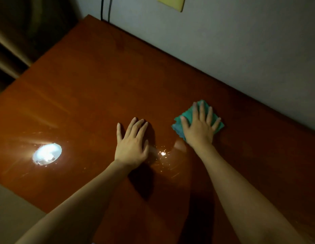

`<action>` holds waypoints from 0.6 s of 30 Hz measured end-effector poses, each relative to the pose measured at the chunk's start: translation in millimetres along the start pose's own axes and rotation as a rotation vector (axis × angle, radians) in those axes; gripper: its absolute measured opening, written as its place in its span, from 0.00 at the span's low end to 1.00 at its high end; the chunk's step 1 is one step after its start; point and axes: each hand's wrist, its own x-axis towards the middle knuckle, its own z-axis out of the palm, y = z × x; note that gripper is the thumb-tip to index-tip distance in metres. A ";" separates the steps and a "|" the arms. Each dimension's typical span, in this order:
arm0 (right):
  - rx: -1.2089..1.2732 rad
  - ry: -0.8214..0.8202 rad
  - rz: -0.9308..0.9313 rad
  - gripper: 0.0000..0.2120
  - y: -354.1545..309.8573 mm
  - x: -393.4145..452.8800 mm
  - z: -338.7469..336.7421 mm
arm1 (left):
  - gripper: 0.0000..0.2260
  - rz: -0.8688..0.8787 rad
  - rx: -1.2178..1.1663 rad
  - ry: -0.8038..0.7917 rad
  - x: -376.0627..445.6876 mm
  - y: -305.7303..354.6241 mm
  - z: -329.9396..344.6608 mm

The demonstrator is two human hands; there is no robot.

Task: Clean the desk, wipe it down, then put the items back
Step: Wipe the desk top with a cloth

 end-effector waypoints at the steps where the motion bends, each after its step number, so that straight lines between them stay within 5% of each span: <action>1: -0.021 -0.012 -0.085 0.33 -13.1 1.4 2.0 | 0.33 0.012 -0.008 0.006 5.3 0.4 -1.0; 6: -0.177 -0.049 -0.527 0.34 -16.5 -32.6 11.5 | 0.32 0.047 -0.026 0.030 35.5 3.7 -3.3; 9: -0.217 -0.077 -0.625 0.32 33.2 -33.8 9.9 | 0.31 0.050 -0.006 0.017 47.4 4.0 -3.2; 13: -0.194 -0.059 -0.431 0.34 80.2 4.7 -5.8 | 0.32 0.064 -0.005 0.018 59.8 5.0 -2.8; 18: -0.028 0.046 0.001 0.33 50.3 71.6 -19.6 | 0.31 0.077 -0.012 0.047 67.1 7.3 -4.1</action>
